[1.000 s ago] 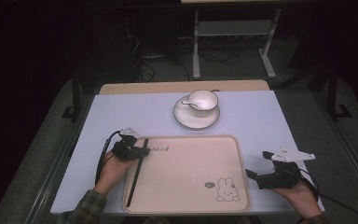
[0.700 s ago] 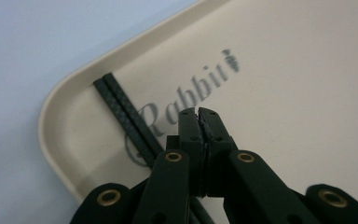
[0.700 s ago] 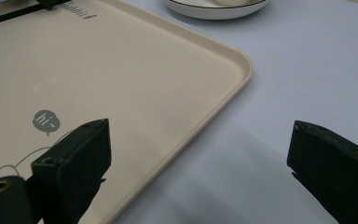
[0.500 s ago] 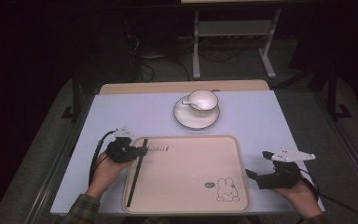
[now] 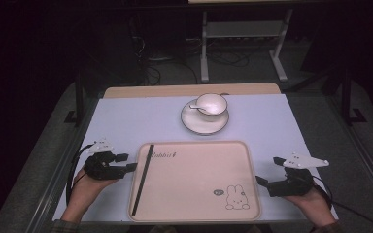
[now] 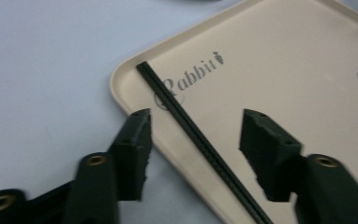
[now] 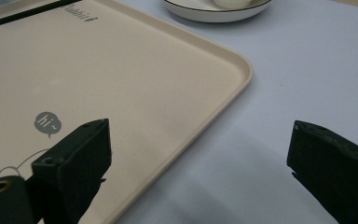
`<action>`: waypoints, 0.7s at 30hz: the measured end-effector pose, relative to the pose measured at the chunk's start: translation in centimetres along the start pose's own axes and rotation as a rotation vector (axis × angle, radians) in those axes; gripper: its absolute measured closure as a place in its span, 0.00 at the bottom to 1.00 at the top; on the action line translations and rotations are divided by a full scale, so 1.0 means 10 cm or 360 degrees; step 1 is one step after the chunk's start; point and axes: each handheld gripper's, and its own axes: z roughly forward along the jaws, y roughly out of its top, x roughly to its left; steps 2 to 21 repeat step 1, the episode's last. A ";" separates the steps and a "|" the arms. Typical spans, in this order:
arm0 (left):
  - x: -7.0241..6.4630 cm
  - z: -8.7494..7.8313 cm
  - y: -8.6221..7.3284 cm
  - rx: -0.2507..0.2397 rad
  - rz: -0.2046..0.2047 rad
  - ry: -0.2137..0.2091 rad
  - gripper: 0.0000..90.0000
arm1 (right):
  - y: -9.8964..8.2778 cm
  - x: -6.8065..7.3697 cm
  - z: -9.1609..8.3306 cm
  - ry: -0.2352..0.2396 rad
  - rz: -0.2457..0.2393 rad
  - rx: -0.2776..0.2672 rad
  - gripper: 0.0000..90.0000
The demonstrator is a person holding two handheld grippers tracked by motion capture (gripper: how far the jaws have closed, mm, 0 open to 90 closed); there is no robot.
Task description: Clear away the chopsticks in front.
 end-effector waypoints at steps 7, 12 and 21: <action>0.00 0.00 -0.01 0.0003 -0.0002 0.0002 0.41 | 0.00 0.00 0.00 -0.0001 0.0001 -0.0001 0.06; 0.00 0.00 -0.01 0.0003 -0.0002 0.0002 0.41 | 0.00 0.00 0.00 -0.0001 0.0001 -0.0001 0.06; 0.00 0.00 -0.01 0.0003 -0.0002 0.0002 0.41 | 0.00 0.00 0.00 -0.0001 0.0001 -0.0001 0.06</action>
